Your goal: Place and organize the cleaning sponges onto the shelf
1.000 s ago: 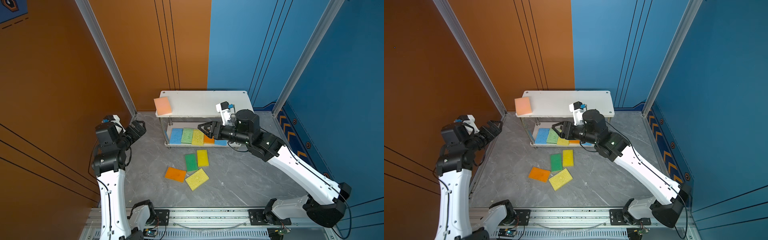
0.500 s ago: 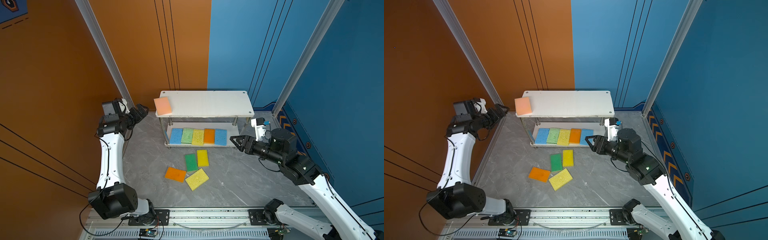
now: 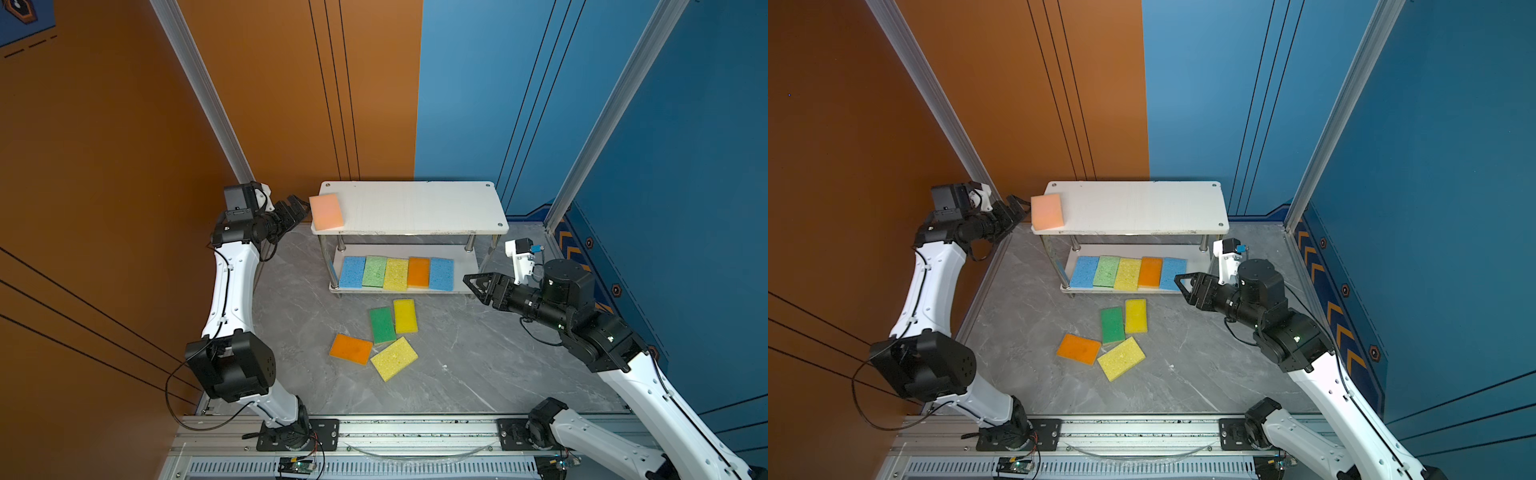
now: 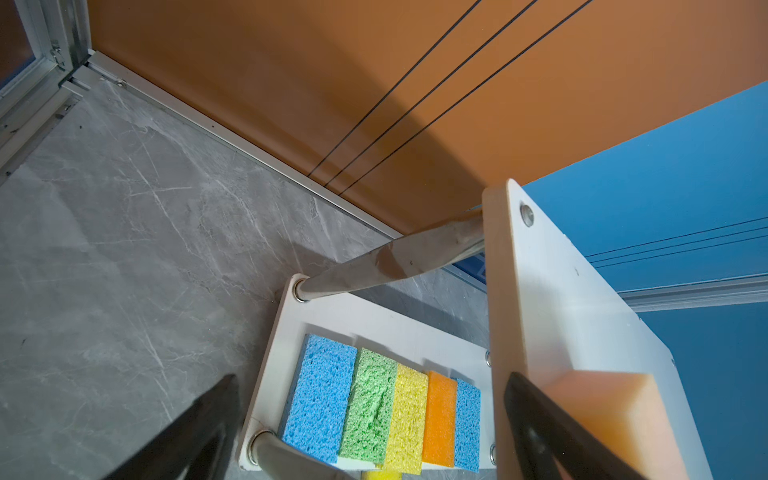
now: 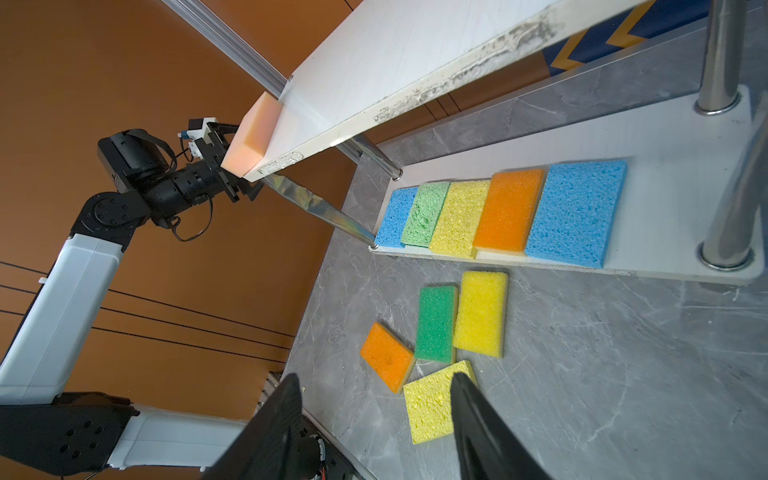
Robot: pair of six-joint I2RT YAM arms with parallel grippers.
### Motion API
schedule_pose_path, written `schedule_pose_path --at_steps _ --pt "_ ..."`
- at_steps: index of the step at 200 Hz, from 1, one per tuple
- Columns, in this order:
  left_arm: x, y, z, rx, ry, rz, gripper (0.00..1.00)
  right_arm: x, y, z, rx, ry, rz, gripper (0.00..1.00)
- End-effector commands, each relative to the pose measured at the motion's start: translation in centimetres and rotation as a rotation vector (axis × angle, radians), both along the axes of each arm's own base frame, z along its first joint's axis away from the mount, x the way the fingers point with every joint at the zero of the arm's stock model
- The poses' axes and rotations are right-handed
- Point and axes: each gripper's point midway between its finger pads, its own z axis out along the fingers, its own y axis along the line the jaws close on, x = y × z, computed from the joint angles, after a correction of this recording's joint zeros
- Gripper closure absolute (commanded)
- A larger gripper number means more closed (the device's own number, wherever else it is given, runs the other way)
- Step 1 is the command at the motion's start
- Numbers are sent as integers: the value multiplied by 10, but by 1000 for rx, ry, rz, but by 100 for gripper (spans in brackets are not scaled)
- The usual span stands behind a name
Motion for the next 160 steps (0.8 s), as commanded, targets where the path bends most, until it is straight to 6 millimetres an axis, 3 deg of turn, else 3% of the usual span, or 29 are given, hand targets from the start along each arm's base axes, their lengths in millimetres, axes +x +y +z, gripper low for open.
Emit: schedule_pose_path --at_steps 1,59,133,160 --pt "7 -2 9 34 -25 -16 1 -4 -4 -9 -20 22 -5 41" --pt "23 -13 15 48 -27 -48 1 -1 -4 -15 -27 36 -13 41" --pt "42 -25 5 58 2 -92 1 -5 -10 -13 -25 34 -30 41" --pt "41 -20 3 68 10 -81 1 -5 -10 -13 -21 36 -32 41"
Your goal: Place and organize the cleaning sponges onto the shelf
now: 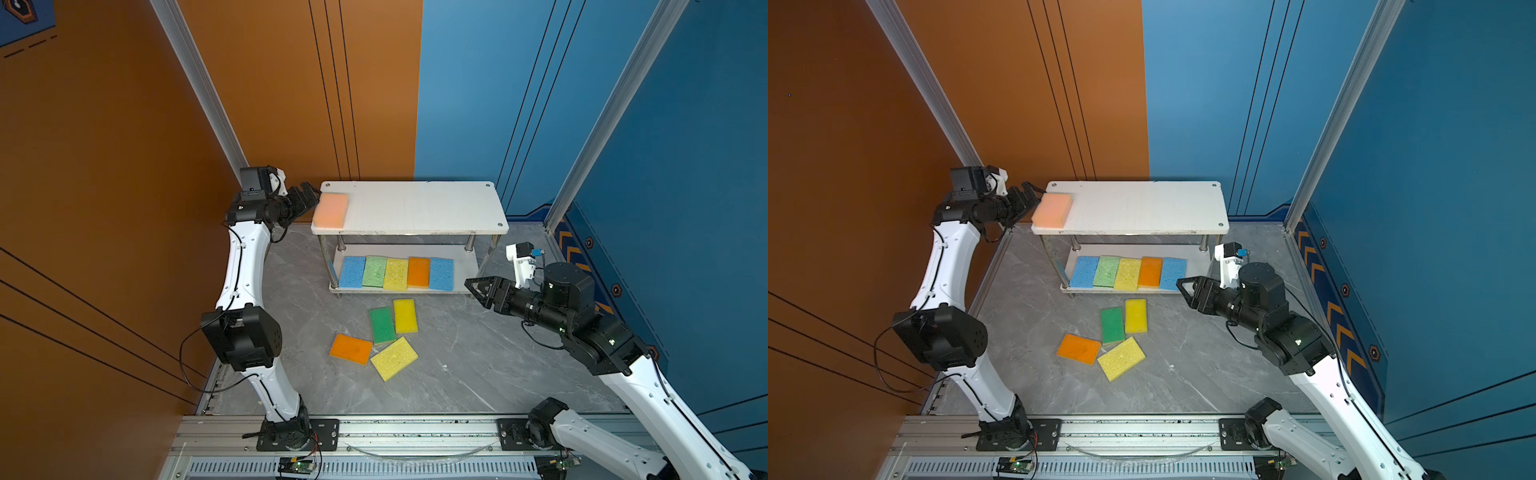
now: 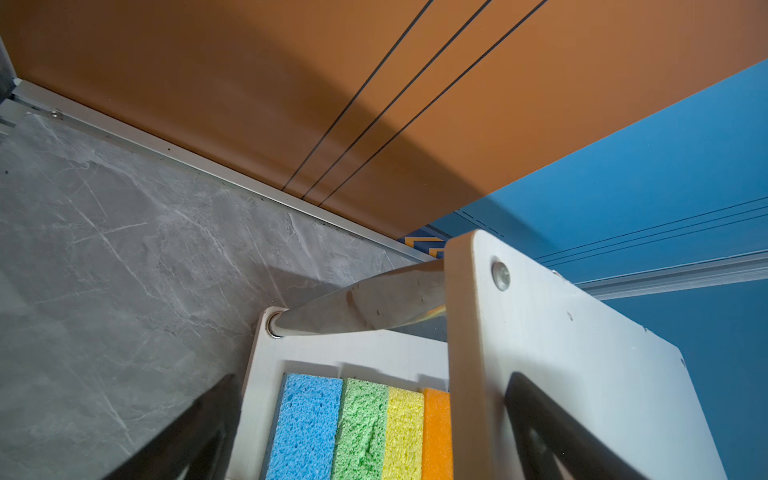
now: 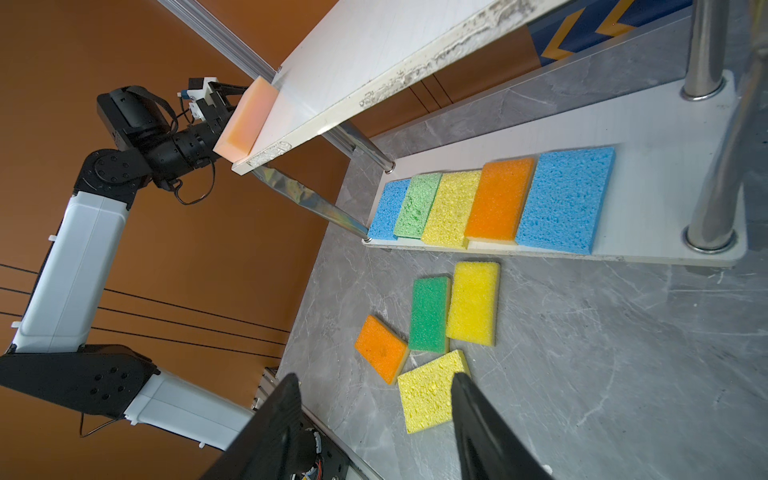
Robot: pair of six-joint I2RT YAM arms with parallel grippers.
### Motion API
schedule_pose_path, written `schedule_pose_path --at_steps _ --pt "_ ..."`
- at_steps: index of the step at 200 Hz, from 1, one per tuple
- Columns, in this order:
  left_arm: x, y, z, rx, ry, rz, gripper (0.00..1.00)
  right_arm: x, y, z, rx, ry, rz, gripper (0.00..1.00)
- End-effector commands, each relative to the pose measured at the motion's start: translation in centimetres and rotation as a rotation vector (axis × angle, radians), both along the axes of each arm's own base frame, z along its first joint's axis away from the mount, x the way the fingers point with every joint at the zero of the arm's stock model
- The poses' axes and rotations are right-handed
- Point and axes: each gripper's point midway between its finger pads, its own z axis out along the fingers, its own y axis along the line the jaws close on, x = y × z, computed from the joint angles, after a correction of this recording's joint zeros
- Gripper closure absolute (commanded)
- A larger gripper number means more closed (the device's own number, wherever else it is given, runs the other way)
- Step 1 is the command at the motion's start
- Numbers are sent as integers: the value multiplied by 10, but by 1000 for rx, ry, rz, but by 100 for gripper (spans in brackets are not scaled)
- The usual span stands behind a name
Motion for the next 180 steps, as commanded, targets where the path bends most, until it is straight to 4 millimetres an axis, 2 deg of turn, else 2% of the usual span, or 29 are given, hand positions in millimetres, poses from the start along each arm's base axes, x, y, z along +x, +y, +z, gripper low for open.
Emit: schedule_pose_path --at_steps 1,27,57,82,98,110,146,170,172,180 --pt "-3 4 -3 30 21 4 1 -1 -6 -6 -11 18 -27 41" --pt "-11 18 7 32 3 36 1 0 -6 -6 -10 20 -26 41" --pt "-33 35 24 39 -25 85 2 0 3 -11 -10 40 4 41" --pt "-67 45 36 30 -40 133 2 -1 16 -19 -24 60 45 40" --pt "-97 48 31 49 -31 168 2 -2 24 -25 -40 75 67 40" --pt "-124 49 21 56 -15 196 2 -3 28 -32 -54 89 80 40" --pt "-203 42 -31 27 41 251 2 -2 40 -59 -106 143 110 40" --pt "-241 13 -70 -55 82 219 2 -2 48 -85 -149 194 128 39" --pt "-244 11 -79 -64 102 216 2 -2 49 -87 -152 199 130 39" --pt "-253 -1 -96 -85 130 194 2 -3 53 -96 -161 215 138 39"
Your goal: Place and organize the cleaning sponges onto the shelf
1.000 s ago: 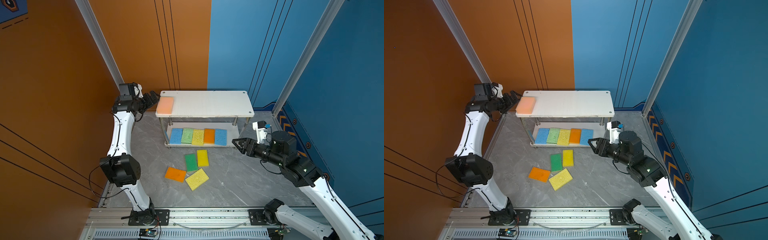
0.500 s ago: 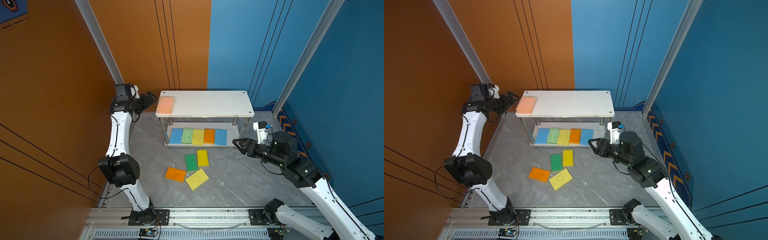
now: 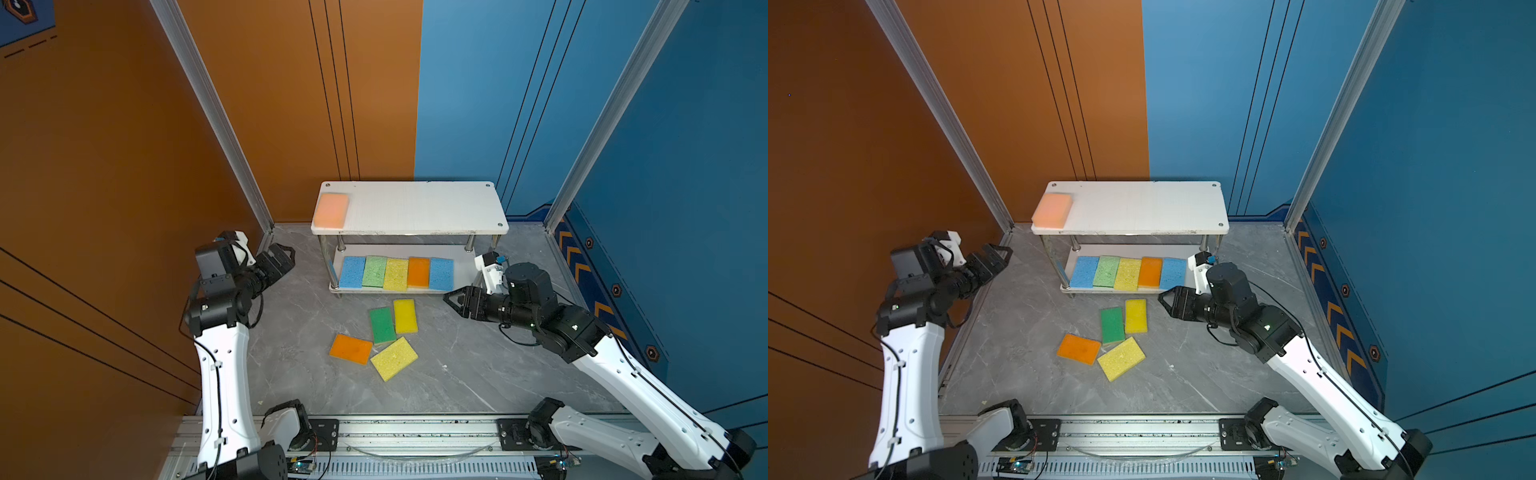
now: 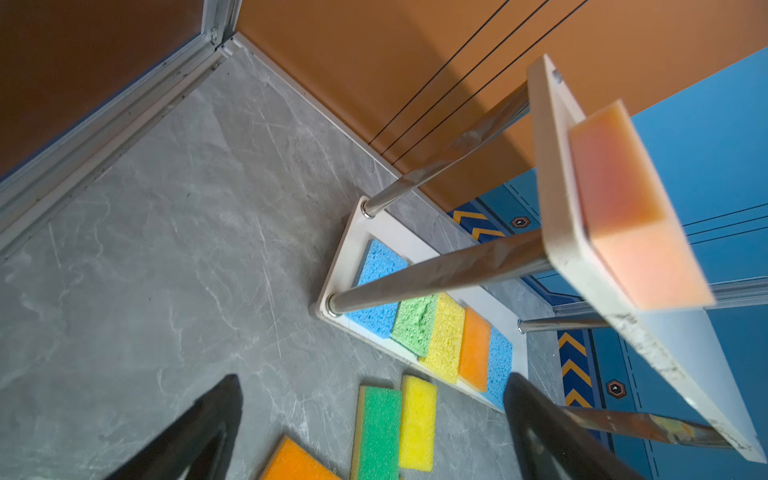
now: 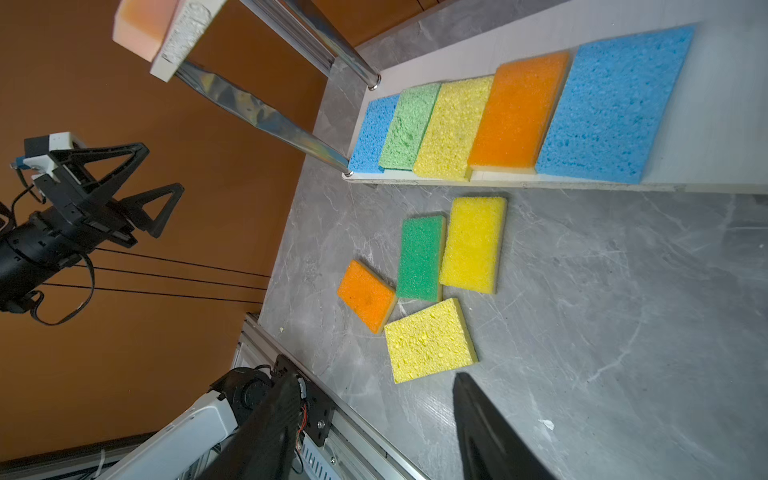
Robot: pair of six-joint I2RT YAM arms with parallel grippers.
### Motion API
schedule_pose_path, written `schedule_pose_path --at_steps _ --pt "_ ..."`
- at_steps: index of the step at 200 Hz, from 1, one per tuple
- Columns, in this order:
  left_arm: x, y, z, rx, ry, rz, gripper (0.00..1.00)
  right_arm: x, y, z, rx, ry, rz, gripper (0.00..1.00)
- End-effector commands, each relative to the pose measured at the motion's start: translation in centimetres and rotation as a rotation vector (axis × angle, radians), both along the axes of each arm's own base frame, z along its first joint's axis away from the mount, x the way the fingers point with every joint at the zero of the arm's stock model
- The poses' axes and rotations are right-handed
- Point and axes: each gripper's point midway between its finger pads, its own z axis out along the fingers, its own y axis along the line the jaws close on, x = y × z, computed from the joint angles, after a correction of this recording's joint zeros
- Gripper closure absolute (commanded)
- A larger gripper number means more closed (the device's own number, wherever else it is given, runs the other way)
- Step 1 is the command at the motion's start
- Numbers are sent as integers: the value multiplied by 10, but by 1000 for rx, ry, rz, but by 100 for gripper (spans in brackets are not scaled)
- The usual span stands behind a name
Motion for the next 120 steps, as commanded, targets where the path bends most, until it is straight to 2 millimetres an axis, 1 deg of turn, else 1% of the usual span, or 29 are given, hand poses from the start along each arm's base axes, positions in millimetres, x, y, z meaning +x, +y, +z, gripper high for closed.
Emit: schedule_pose_path --at_steps 1,9,13,31,48,76,89,105,120 --pt "-26 -28 -48 -99 83 -46 2 0 7 -27 -48 36 13 39" --pt "-35 -39 -64 -122 107 -62 2 3 8 -36 -53 52 4 39" --pt "-39 -45 -73 -133 127 -74 2 -4 17 -41 -54 60 32 39" --pt "-58 -67 -106 -159 185 -113 2 -8 29 -62 -57 89 50 39" --pt "-71 -83 -127 -146 219 -149 2 -10 38 -83 -70 122 63 39" --pt "-72 -113 -153 -167 225 -226 2 -7 47 -113 -118 161 83 40" --pt "-70 -128 -163 -194 229 -265 2 -1 50 -124 -149 157 86 42" --pt "-68 -141 -168 -212 216 -302 1 8 49 -139 -210 148 80 43" --pt "-66 -147 -170 -237 203 -320 1 18 45 -158 -271 153 58 45"
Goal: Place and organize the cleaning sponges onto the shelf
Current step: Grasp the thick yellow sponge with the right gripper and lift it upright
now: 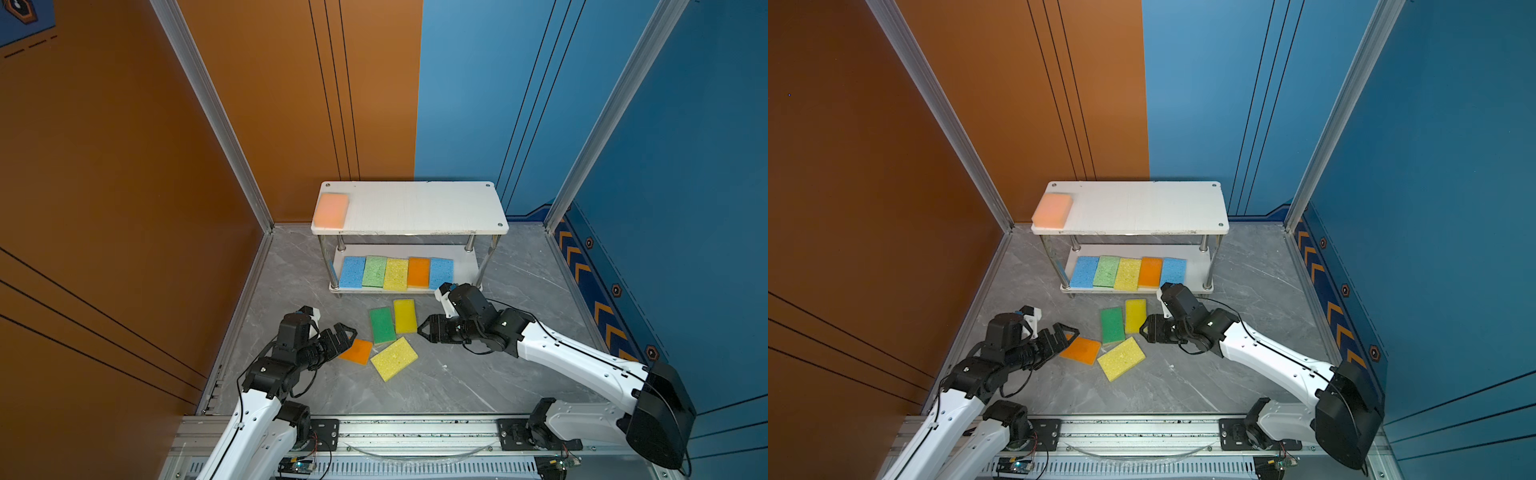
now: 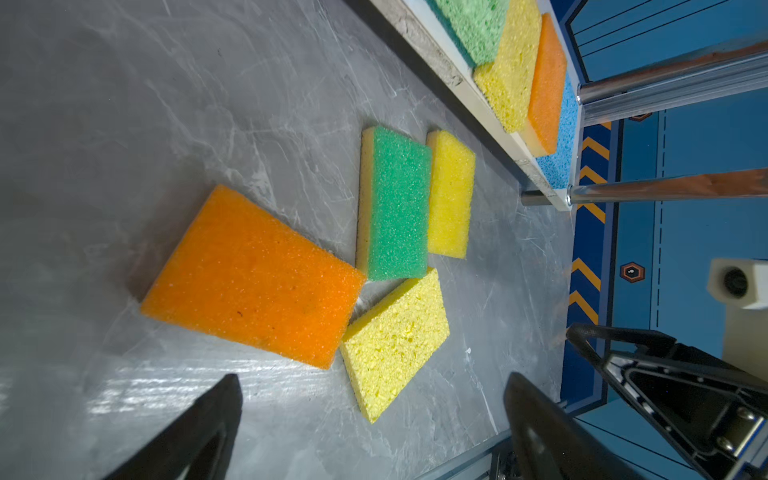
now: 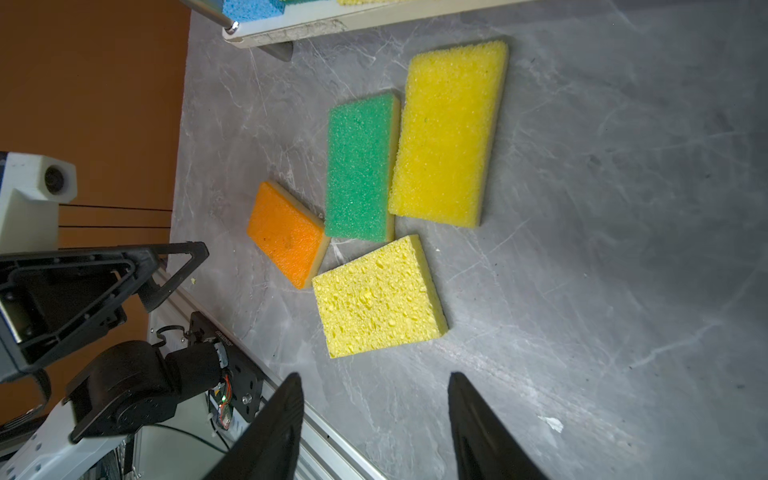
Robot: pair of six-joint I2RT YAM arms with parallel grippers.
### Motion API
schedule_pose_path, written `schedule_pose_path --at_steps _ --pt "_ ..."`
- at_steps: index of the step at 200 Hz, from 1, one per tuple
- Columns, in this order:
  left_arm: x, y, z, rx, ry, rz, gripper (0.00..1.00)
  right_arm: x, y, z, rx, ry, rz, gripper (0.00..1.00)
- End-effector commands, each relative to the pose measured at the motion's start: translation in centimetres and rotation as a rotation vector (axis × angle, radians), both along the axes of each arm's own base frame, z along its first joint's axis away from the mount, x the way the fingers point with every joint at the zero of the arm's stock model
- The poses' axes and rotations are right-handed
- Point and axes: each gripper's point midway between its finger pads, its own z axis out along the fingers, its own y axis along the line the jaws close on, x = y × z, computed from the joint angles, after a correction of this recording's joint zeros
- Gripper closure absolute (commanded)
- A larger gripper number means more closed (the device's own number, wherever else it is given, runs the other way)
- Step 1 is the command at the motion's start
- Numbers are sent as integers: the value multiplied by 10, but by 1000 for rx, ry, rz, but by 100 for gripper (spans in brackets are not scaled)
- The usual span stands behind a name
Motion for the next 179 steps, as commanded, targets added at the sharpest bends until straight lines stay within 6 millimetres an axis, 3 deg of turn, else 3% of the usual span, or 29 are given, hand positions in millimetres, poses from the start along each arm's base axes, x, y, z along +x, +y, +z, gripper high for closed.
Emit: schedule_pose_path --at_steps 1,66,139,179 --pt "18 -9 11 -66 -79 31 1 20 -4 -20 -82 -53 -19 45" --pt "22 -18 18 -124 -114 -20 2 51 21 -74 -138 9 -7 51" --pt "25 -8 20 -162 -106 -3 2 78 25 -94 -168 31 -40 57" --pt "25 -3 20 -179 -101 8 2 80 24 -107 -190 54 -44 70"
